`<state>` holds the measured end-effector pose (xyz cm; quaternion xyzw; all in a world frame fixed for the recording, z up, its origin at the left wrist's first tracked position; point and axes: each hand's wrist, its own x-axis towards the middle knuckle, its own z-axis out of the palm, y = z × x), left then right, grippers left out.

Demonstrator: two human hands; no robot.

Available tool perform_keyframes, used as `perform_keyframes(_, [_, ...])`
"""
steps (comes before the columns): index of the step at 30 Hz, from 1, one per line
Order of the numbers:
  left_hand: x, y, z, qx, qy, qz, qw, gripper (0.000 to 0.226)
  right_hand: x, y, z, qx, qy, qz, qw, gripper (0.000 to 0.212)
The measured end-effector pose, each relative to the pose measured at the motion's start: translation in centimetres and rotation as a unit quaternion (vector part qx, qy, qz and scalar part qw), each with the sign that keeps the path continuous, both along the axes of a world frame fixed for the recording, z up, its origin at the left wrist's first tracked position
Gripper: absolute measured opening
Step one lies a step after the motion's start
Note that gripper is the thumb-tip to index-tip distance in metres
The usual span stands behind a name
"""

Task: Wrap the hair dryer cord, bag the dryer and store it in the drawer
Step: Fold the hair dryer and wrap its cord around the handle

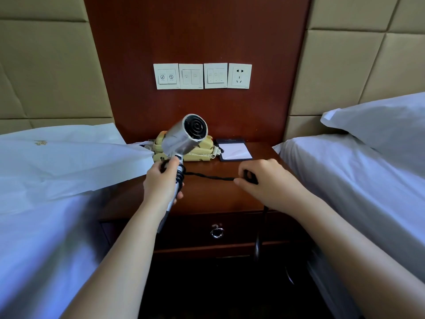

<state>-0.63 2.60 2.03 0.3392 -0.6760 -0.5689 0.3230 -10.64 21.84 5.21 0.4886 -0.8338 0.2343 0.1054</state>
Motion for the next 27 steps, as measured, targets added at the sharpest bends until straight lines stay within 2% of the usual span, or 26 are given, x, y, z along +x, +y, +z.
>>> perform_keyframes(2, [0.3, -0.1, -0.5, -0.061, -0.075, -0.019, 0.995, 0.039, 0.4, 0.0, 0.0, 0.005, 0.022, 0.031, 0.999, 0.024])
perform_keyframes(5, [0.6, 0.4, -1.0, -0.137, -0.186, -0.09, 0.969, 0.034, 0.7, -0.2, 0.2, -0.002, 0.053, 0.059, 0.997, 0.022])
perform_keyframes(8, [0.3, 1.5, -1.1, -0.186, -0.238, -0.138, 0.943, 0.039, 0.7, -0.3, 0.4, -0.043, 0.08, 0.069, 0.993, 0.02])
perform_keyframes(14, [-0.6, 3.9, -0.2, -0.198, -0.244, -0.146, 0.938, 0.065, 1.9, -0.7, 1.4, -0.104, 0.117, 0.103, 0.982, 0.018])
perform_keyframes(16, [-0.6, 4.8, 0.0, -0.215, -0.249, -0.142, 0.933, 0.07, 2.4, -1.0, 1.2, -0.104, 0.086, 0.121, 0.983, 0.018])
perform_keyframes(18, [-0.7, 5.3, 0.0, -0.233, -0.249, -0.141, 0.929, 0.072, 2.7, -1.2, 1.1, -0.098, 0.045, 0.141, 0.984, 0.028])
perform_keyframes(19, [-0.7, 5.5, 0.1, -0.242, -0.248, -0.139, 0.928, 0.071, 2.7, -1.2, 1.1, -0.098, 0.033, 0.146, 0.984, 0.03])
perform_keyframes(22, [-1.0, 5.6, 0.1, -0.293, -0.256, -0.12, 0.913, 0.053, 1.8, -0.6, 1.5, -0.114, 0.014, 0.139, 0.984, 0.017])
perform_keyframes(27, [-0.6, 4.8, 0.4, -0.361, -0.257, -0.103, 0.89, 0.041, 0.0, 0.1, 1.1, -0.088, 0.014, 0.1, 0.991, 0.022])
